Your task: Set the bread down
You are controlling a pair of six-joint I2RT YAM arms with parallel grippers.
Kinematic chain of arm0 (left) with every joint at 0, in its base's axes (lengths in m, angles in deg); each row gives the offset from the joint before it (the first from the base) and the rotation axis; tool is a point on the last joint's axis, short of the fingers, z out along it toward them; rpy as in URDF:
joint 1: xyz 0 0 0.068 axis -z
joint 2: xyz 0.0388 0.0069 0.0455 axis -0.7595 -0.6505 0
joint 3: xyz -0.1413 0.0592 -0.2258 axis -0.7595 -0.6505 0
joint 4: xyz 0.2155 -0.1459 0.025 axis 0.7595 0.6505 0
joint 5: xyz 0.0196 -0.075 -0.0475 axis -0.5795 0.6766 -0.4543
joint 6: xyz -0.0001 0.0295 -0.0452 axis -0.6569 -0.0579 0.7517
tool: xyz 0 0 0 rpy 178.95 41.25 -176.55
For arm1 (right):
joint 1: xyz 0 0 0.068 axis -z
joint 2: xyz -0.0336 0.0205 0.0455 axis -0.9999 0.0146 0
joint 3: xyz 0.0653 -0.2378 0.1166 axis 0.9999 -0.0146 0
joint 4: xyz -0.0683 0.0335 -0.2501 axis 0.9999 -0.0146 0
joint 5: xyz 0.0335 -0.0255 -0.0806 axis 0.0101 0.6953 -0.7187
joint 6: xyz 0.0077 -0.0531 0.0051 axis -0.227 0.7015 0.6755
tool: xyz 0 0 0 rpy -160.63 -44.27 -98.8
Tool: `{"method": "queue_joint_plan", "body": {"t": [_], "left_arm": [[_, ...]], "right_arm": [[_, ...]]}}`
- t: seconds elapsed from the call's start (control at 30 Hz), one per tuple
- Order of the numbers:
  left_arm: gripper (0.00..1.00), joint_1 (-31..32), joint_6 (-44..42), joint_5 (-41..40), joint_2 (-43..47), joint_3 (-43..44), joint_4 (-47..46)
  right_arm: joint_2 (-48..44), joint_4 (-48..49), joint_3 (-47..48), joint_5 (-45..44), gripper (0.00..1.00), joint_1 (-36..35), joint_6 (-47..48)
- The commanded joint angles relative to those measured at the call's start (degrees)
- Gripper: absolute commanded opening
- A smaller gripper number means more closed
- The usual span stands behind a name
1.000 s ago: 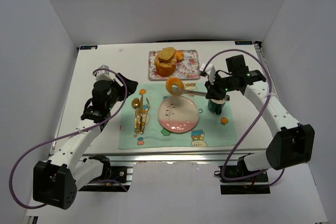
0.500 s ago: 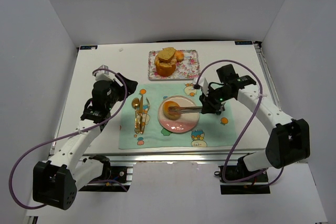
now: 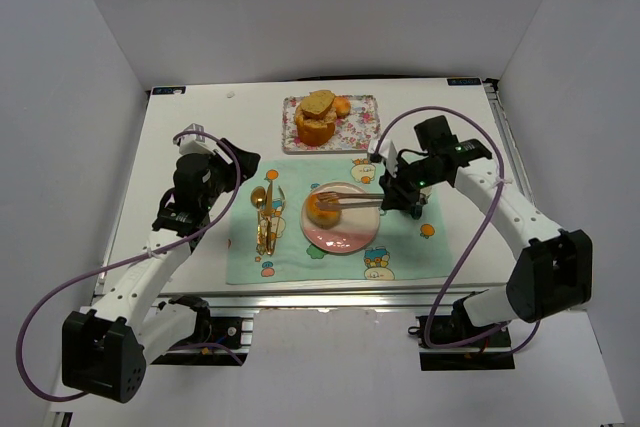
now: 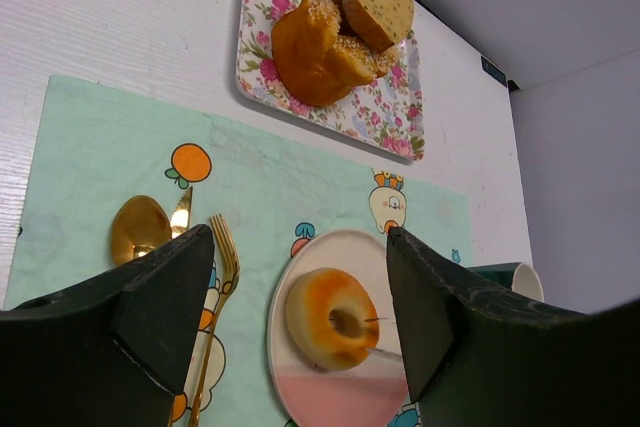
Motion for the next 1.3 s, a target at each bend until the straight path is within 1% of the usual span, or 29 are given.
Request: {"method": "queue_joint_plan", "body": {"t": [0.0,0.23,0.3,0.33,0.37,0.4,0.43,0.47,0.5,0.53,0.6,0.63,0.67,0.73,0.8,0.83,0.97,1.1,1.27], "left_arm": [[0.79,-0.22,-0.49,-0.5,0.96,0.65,0.05],[0.79,-0.22,-0.49,-0.67,1.14,0.65,0.05],[0.79,-0.13,-0.49,-0.67,1.31,0.65,0.05],[0.79,-0.22,-0.49,-0.67,1.49,0.56,0.05],[0.79,-0.22,-0.49,-0.67,1.4,0.56,0.05],[0.79,-0.22,-0.41,-0.59,1.4,0.56,0.05],[0.79,-0.22,-0.4,-0.5,1.31,0.56,0.05],[0.79,-0.22,-0.4,-0.5,1.05,0.82,0.05],[0.79,-0.13,-0.4,-0.41,0.96,1.0,0.05],[0.79,-0.22,-0.67,-0.41,0.96,1.18,0.05],[0.79,-0.13,-0.84,-0.67,1.22,1.53,1.81],[0.79,-0.22,-0.84,-0.67,1.31,1.53,1.72],[0.79,-0.22,-0.84,-0.67,1.49,1.53,1.72],[0.79,-0.22,-0.76,-0.76,1.58,1.44,1.63],[0.79,-0.22,-0.49,-0.94,1.93,1.01,1.2],[0.79,-0.22,-0.23,-1.02,1.93,0.92,1.02],[0.79,-0.22,0.03,-1.11,2.02,0.74,0.84],[0.79,-0.22,-0.4,-1.2,1.93,1.0,1.19],[0.79,-0.22,-0.58,-1.11,1.31,1.44,1.02]], "right_arm": [[-3.08,1.84,5.28,3.68,0.4,-0.17,-0.6],[-2.37,1.41,7.4,4.13,0.4,-0.17,-0.78],[-2.37,3.15,7.22,3.52,0.39,-0.17,-1.48],[-2.46,5.25,6.96,1.68,0.35,-0.17,-3.05],[-2.46,10.58,6.7,0.45,0.33,-0.17,-6.29],[-2.2,13.07,6.69,-0.87,0.3,-0.17,-7.36],[-1.94,15.71,6.78,-3.32,0.25,-0.17,-7.81],[-0.89,18.26,7.13,-4.74,0.22,-0.17,-8.33],[0.08,22.02,9.05,-5.97,0.2,-0.17,-8.25],[1.22,23.1,10.37,-7.89,0.18,-0.17,-7.82],[5.08,25.21,13.01,-9.58,0.18,-0.17,-6.42],[6.58,25.22,15.89,-10.72,0.19,-0.17,-5.8],[9.38,25.31,17.14,-11.34,0.2,-0.17,-5.44],[11.68,25.93,20.3,-13.18,0.23,-0.17,-4.21],[14.14,26.98,21.72,-14.5,0.25,-0.26,-3.42],[14.85,27.68,22.51,-15.55,0.29,-0.26,-2.81],[18.89,27.51,26.81,-16.35,0.36,-0.43,-1.75],[20.92,26.63,28.84,-16.18,0.4,-0.96,-1.75],[22.24,26.98,28.49,-16.26,0.42,-1.66,-2.19]]}}
